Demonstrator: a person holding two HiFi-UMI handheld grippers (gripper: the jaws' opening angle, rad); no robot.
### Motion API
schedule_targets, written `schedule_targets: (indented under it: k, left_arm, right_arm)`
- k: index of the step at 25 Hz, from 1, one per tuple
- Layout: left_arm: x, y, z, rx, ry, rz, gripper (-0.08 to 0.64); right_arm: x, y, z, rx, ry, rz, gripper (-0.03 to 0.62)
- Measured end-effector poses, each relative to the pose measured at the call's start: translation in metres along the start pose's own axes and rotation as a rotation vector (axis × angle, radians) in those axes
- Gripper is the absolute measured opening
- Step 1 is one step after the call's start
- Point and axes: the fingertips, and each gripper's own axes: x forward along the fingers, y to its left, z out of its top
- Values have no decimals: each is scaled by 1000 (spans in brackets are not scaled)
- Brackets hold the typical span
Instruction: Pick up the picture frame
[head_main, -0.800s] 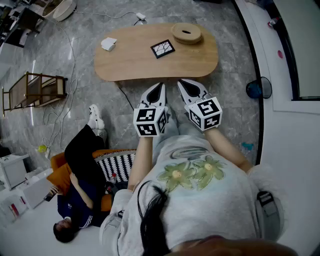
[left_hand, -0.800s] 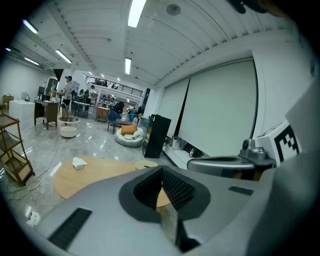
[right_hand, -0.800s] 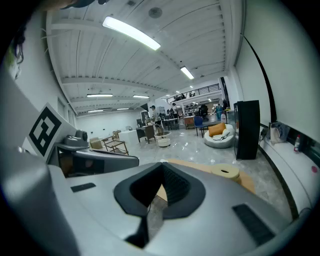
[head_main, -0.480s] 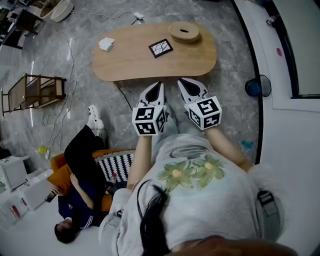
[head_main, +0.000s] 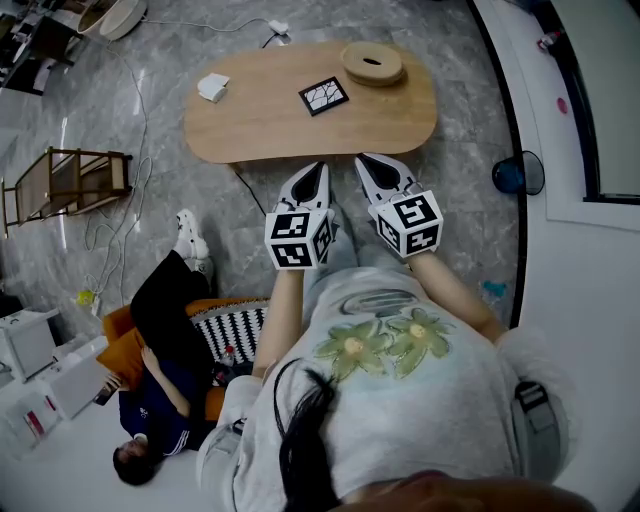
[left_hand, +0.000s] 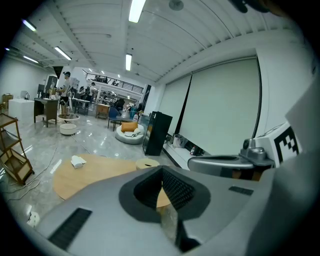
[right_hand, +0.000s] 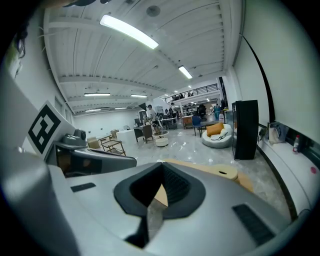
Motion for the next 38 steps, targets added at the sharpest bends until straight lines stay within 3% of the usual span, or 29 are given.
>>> schedule_targets:
  k: [29,38]
  left_arm:
    - [112,78,55,-48,70,7,17]
    - [149,122,76,-61,99,22,18]
  right_arm:
    - [124,-73,32,47,72,-30,8]
    - [176,-96,51,44,98,-58,8]
